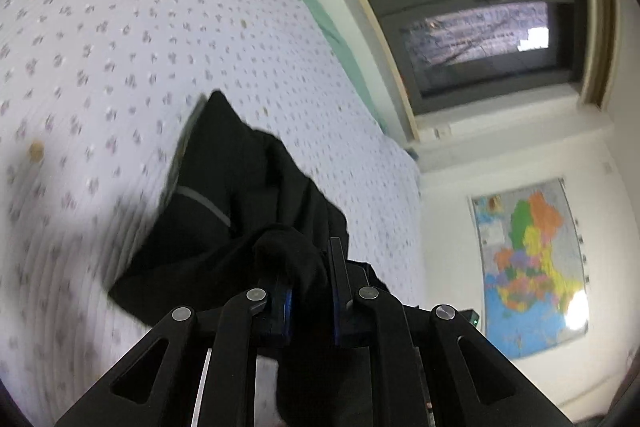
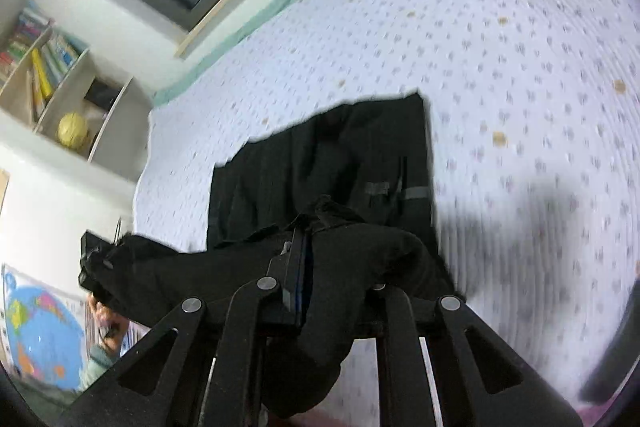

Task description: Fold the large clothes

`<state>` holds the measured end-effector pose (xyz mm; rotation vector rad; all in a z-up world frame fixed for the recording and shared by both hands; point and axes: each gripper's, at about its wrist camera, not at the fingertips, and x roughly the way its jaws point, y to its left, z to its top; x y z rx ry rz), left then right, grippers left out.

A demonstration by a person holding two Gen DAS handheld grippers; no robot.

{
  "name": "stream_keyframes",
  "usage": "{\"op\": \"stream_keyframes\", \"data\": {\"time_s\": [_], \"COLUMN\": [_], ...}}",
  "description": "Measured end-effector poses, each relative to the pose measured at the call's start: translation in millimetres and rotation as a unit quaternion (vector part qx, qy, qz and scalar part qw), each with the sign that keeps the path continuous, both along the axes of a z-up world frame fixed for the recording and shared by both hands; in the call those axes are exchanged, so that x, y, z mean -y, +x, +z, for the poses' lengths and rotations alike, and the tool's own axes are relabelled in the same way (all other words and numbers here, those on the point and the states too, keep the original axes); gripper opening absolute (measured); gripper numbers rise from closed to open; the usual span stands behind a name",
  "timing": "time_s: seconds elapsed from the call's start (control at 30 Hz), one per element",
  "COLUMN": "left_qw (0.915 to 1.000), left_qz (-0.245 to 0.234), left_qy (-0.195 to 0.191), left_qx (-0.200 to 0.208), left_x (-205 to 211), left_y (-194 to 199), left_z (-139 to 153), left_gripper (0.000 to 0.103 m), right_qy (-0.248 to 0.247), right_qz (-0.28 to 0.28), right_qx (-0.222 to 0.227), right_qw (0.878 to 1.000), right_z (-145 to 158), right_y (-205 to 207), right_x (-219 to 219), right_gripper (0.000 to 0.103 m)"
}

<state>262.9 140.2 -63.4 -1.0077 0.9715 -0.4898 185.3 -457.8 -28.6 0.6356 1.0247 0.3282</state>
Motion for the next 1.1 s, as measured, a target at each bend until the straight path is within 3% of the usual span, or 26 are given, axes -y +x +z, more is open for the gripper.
{"op": "stream_keyframes", "data": {"time_s": [0.2,0.4,0.53,0.63,0.77,0.87,0.93,1.03,1.1], "left_qw": [0.9985,0.9891,0.9826,0.9813,0.981,0.9805,0.9825,0.9891,0.9906], "left_qz": [0.037,0.045,0.038,0.03,0.019,-0.013,-0.048,-0.077,-0.073], "left_qy": [0.021,0.089,0.112,0.12,0.124,0.144,0.149,0.115,0.114], "left_qx": [-0.034,-0.109,-0.144,-0.148,-0.148,-0.133,-0.101,-0.051,-0.019], "left_x": [8,24,34,37,37,40,38,24,10], "left_y": [72,137,157,160,162,161,154,134,117], "left_z": [-24,-87,-130,-144,-147,-129,-104,-62,-32], "left_gripper": [0.016,0.017,0.017,0.019,0.019,0.019,0.024,0.05,0.081], "right_qy": [0.017,-0.006,-0.007,-0.001,0.006,0.013,0.013,0.015,0.009], "right_qz": [-0.052,-0.069,-0.061,-0.059,-0.058,-0.048,-0.032,0.005,0.023], "right_qx": [-0.04,-0.115,-0.15,-0.159,-0.171,-0.167,-0.153,-0.119,-0.098], "right_qw": [0.998,0.991,0.987,0.985,0.984,0.985,0.988,0.993,0.995], "right_z": [-32,-101,-140,-151,-158,-139,-120,-83,-62], "right_y": [92,155,171,172,176,174,168,150,137], "right_x": [6,-4,-10,-10,-10,-5,-2,5,6], "right_gripper": [0.018,0.019,0.019,0.019,0.019,0.024,0.028,0.037,0.043]}}
